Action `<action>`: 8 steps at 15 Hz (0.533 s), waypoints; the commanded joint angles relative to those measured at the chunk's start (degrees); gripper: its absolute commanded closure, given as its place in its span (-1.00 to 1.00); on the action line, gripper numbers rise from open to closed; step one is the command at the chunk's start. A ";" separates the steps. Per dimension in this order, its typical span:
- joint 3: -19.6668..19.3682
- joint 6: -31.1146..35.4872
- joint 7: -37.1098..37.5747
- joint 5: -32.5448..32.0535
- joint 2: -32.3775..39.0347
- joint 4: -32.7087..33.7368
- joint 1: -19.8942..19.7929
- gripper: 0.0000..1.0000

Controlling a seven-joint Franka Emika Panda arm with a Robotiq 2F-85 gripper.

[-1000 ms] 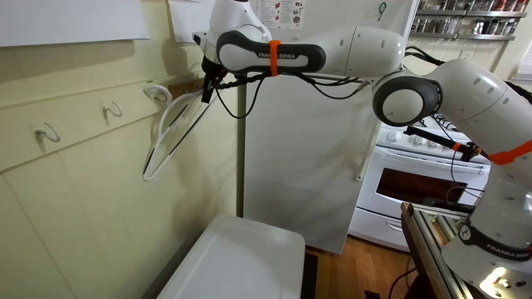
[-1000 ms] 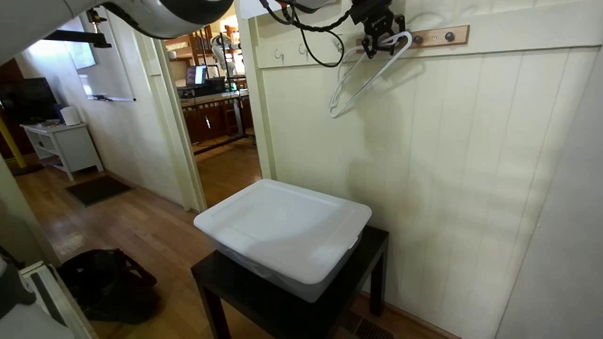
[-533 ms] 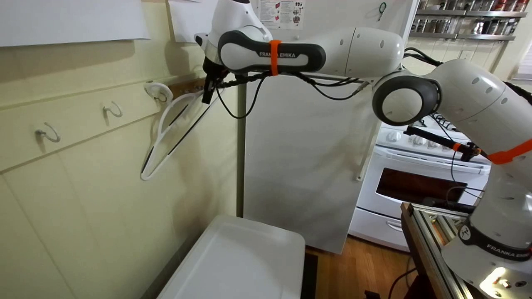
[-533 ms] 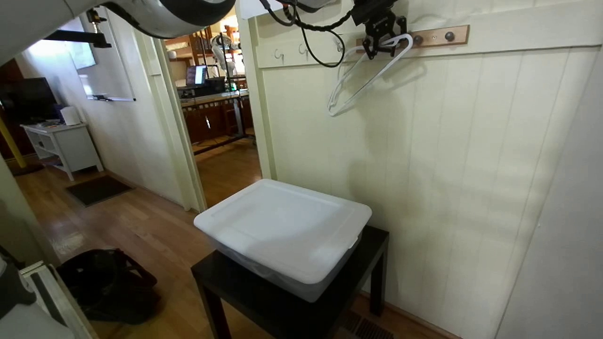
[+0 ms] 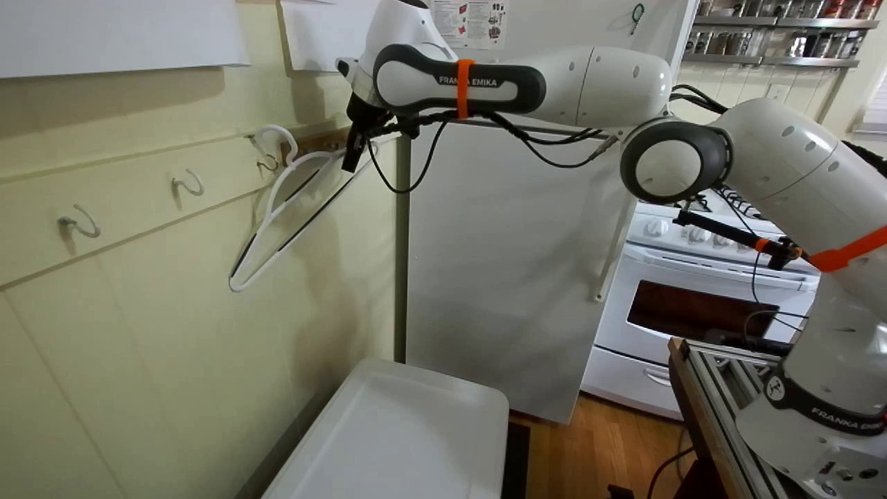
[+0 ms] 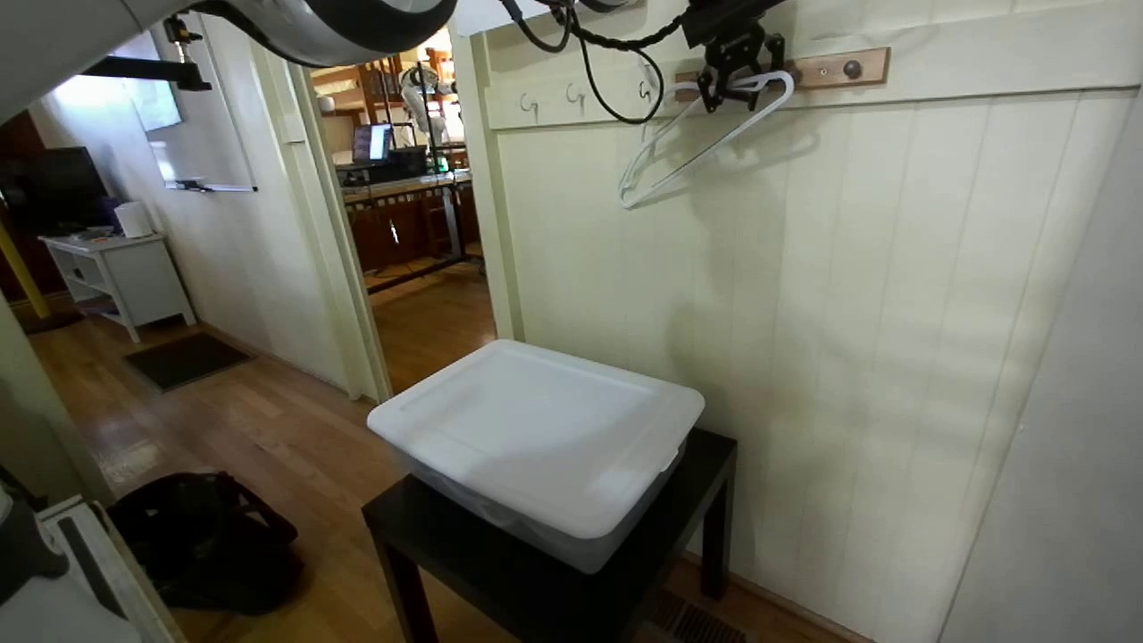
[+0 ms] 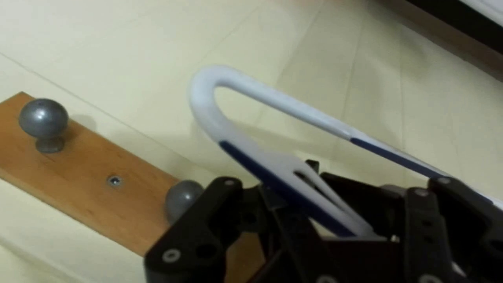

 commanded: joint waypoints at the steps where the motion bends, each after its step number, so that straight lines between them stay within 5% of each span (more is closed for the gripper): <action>1: 3.30 -1.32 -4.76 2.98 1.06 0.83 -1.85 1.00; 8: 7.30 -3.30 -12.82 3.59 2.78 0.83 -3.19 1.00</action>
